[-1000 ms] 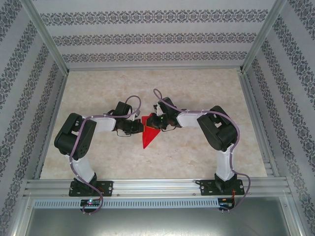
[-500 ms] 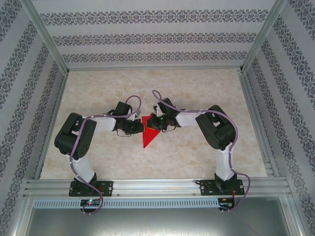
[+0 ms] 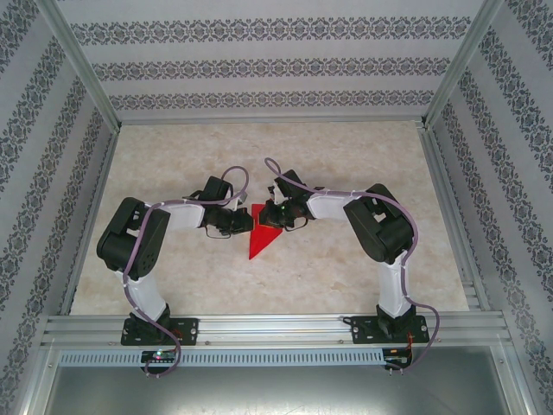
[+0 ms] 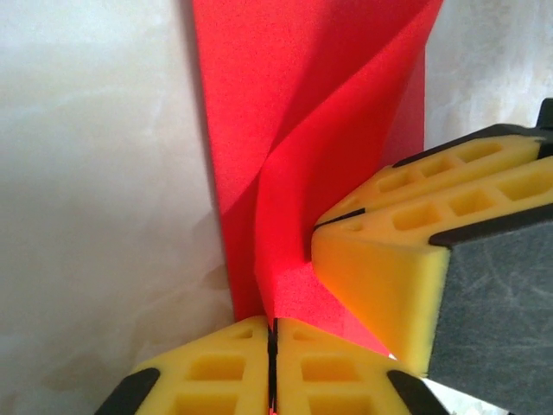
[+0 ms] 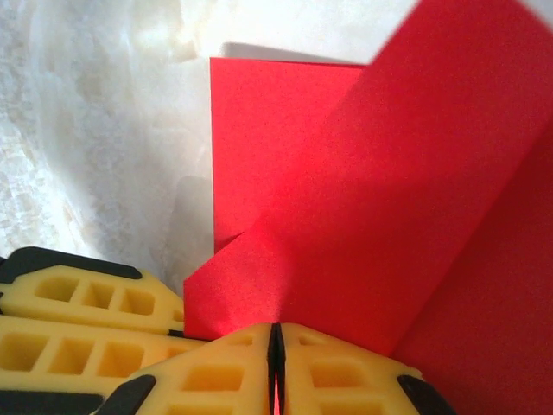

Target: Fold a paper plane with a square sheet of paper (pick it up from the middle)

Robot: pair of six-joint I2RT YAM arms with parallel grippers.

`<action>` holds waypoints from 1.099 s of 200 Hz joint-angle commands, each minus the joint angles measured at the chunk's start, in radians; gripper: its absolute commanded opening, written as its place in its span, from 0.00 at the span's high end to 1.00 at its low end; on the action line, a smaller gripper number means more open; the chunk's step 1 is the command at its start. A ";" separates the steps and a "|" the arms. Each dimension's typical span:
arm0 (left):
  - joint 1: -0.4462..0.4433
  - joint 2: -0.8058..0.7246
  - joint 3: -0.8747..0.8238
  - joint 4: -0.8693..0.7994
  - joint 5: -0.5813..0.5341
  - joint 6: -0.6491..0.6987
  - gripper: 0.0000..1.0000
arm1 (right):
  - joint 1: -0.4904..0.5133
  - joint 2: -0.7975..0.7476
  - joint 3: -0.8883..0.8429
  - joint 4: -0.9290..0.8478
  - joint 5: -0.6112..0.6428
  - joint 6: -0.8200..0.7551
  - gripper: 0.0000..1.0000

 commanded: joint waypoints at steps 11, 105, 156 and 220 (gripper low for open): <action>0.006 -0.076 0.070 -0.123 -0.031 0.027 0.80 | -0.002 0.035 0.001 -0.118 0.067 -0.043 0.88; -0.043 -0.228 -0.031 -0.070 -0.029 -0.056 0.82 | 0.006 0.019 -0.009 -0.078 0.029 -0.018 0.89; -0.073 -0.171 -0.118 0.069 -0.009 -0.102 0.85 | 0.007 0.002 -0.018 -0.068 0.022 -0.009 0.89; -0.084 -0.114 -0.149 0.118 0.002 -0.104 0.87 | 0.002 -0.015 -0.043 -0.034 0.011 0.012 0.89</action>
